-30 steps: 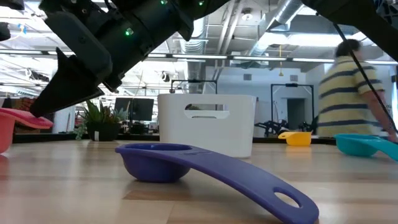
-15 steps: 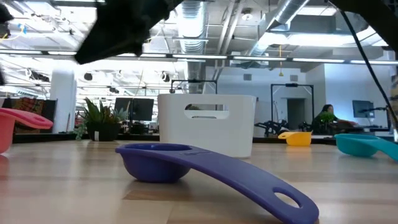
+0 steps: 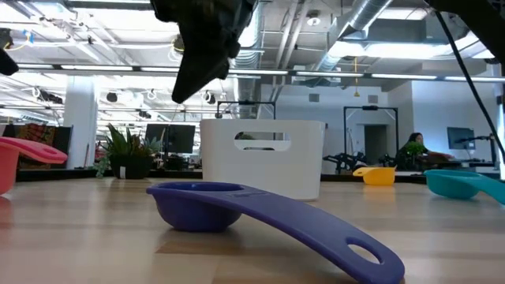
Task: Nest measuring cups in basket
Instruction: Stack the blue measuring cup on top of the red measuring cup
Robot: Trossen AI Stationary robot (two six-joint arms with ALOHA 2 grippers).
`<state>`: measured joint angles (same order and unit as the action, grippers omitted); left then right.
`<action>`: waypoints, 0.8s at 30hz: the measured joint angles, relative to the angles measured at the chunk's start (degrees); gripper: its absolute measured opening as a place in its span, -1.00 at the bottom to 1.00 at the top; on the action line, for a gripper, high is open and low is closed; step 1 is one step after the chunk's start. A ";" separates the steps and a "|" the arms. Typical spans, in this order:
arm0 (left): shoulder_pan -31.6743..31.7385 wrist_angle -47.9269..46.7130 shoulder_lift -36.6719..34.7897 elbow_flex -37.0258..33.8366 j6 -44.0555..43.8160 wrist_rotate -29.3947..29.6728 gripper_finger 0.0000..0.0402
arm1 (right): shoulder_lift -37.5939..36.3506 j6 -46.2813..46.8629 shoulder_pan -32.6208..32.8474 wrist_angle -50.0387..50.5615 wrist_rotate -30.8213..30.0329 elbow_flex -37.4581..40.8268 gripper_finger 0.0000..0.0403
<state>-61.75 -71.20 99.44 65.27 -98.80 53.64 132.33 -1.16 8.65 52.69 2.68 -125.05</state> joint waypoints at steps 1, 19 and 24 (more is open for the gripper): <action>-0.58 -0.12 -0.01 -0.40 -1.49 0.66 -1.00 | 0.00 0.12 0.92 -0.23 0.02 0.00 -0.91; -2.87 -3.89 0.00 -1.81 -16.92 9.94 -1.00 | -27.84 0.47 4.74 -45.30 -1.82 44.67 -0.96; 0.40 -4.76 0.00 -1.81 -14.07 10.99 -1.00 | -40.29 10.73 0.72 -63.09 -7.74 66.79 -0.96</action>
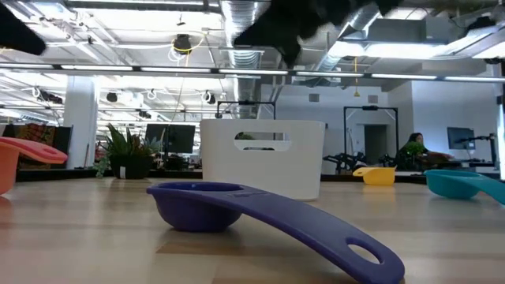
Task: Nest measuring cups in basket
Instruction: Stack the blue measuring cup on top of the red measuring cup
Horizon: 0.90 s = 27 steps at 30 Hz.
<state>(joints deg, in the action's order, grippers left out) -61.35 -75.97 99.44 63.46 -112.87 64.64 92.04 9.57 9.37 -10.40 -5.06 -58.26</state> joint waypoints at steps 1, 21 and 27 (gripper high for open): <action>1.06 -0.51 0.00 0.00 0.60 0.11 -1.00 | -2.31 1.66 -0.71 0.53 -2.03 2.88 -0.96; 15.43 -3.63 -21.55 -0.16 31.52 -2.98 -1.00 | -26.20 26.59 -26.93 51.25 -16.19 10.19 -0.23; 20.61 17.92 -30.70 -10.67 49.69 -6.81 -1.00 | -26.16 25.11 -34.10 55.54 -15.71 10.19 0.08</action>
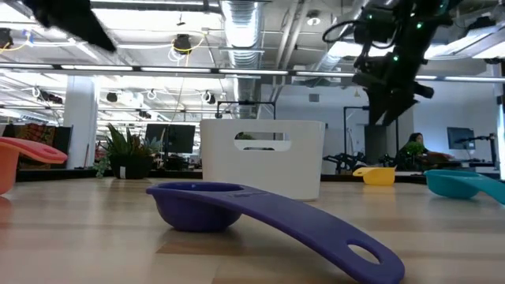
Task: Nest measuring cups in basket
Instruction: Stack the blue measuring cup on top of the red measuring cup
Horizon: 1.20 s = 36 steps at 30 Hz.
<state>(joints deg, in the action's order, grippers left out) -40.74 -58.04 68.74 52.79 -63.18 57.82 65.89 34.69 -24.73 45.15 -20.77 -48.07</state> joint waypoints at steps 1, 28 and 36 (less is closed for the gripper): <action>1.05 4.78 -1.56 -2.80 2.68 -1.25 -1.00 | 0.00 0.00 -0.80 1.07 1.11 0.00 0.12; 4.54 45.86 -10.76 -21.00 22.51 -4.87 -0.29 | 13.61 37.07 62.92 -0.55 13.11 0.00 -0.20; 5.26 54.12 -10.48 -21.00 30.22 -6.36 -0.28 | 17.42 39.44 66.79 -5.51 12.33 -0.10 -0.17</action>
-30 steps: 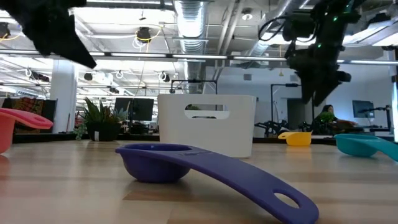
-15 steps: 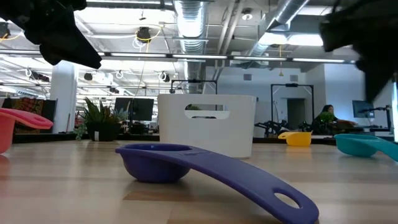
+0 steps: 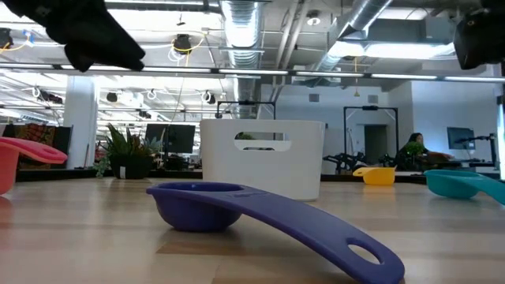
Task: Nest measuring cups in basket
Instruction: Stack the blue measuring cup on top of the red measuring cup
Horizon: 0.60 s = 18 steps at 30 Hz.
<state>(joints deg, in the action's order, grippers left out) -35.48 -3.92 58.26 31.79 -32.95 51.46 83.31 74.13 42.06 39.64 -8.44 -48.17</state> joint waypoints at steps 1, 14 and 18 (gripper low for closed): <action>0.30 0.79 0.00 0.00 0.53 -0.45 -0.28 | 0.24 -0.02 0.14 -0.01 -0.46 -0.21 -0.18; 1.74 1.93 -0.01 0.00 0.08 -2.81 -0.28 | 4.98 -4.57 0.60 -2.73 0.85 -0.73 -0.37; 0.88 1.92 -0.15 0.02 -0.67 -2.81 -0.28 | 6.06 -5.03 0.55 -3.60 0.85 -0.97 -0.58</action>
<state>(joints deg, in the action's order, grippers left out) -34.60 -2.00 58.11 31.81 -33.62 48.64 89.37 69.09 42.61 36.04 -7.60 -49.14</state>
